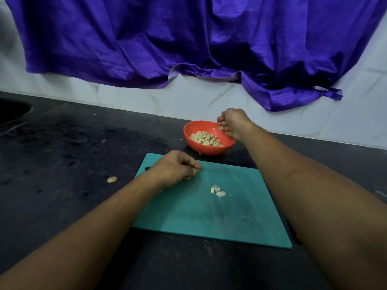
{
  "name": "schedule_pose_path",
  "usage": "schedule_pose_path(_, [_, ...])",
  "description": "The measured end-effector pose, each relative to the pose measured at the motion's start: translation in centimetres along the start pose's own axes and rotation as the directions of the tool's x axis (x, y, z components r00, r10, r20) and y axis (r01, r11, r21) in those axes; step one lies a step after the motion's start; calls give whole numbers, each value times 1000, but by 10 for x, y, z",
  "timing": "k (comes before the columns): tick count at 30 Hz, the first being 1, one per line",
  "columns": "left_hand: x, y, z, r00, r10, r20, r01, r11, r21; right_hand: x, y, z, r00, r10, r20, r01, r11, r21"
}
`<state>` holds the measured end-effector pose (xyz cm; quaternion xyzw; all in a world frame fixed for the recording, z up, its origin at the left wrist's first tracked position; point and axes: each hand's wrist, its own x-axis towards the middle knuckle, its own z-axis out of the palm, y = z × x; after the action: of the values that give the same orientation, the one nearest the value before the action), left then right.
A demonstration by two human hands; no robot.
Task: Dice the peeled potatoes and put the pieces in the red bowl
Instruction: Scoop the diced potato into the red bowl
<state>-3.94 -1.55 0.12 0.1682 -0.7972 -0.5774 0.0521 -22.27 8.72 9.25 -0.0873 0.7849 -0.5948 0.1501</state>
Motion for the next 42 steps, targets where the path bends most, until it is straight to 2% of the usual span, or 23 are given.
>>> schedule_pose_path(1, [1, 0, 0, 1000, 1, 2, -1, 1000, -3, 3, 2, 1, 995, -73, -64, 69, 996, -54])
schedule_pose_path(2, [0, 1, 0, 1000, 2, 5, -2, 1000, -4, 5, 4, 1, 991, -112, -70, 103, 988, -118])
schedule_pose_path(5, [-1, 2, 0, 1000, 1, 7, -1, 1000, 4, -1, 8, -1, 992, -31, 125, 68, 949, -306])
schedule_pose_path(10, [-6, 5, 2, 1000, 4, -12, -3, 1000, 29, -9, 0, -14, 972, -90, 216, 148, 951, -273])
schedule_pose_path(14, [-11, 9, 4, 1000, -8, -24, 10, 998, 67, -12, -6, -19, 961, -177, 212, 223, 950, -219])
schedule_pose_path(18, [-17, 10, 4, 1000, -1, -17, 2, 998, 66, -25, -2, -19, 945, -197, 262, 286, 886, -365])
schedule_pose_path(20, [-22, 10, 6, 1000, 13, -12, -12, 997, 81, -39, 2, -26, 938, -239, 250, 312, 897, -312])
schedule_pose_path(23, [-30, 10, 9, 998, 57, -32, -52, 990, 134, -67, 14, -39, 934, -153, 323, 221, 958, -183])
schedule_pose_path(25, [-38, 10, 13, 994, 101, -45, -90, 976, 200, -88, 33, -49, 904, -59, 423, 196, 937, -288])
schedule_pose_path(28, [-47, 12, 20, 985, 169, -43, -145, 931, 336, -113, 62, -60, 856, 52, 514, 278, 792, -544])
schedule_pose_path(30, [-50, 17, 27, 979, 200, -22, -162, 847, 507, -125, 74, -62, 860, 58, 507, 302, 742, -598])
schedule_pose_path(32, [-50, 25, 35, 983, 185, -10, -142, 784, 604, -133, 80, -60, 880, 19, 475, 324, 708, -627])
schedule_pose_path(35, [-48, 37, 45, 993, 114, 11, -94, 763, 640, -136, 85, -54, 903, -34, 429, 337, 676, -655])
schedule_pose_path(42, [-39, 52, 49, 998, 59, -5, -43, 770, 636, -132, 88, -48, 926, -41, 374, 293, 703, -648])
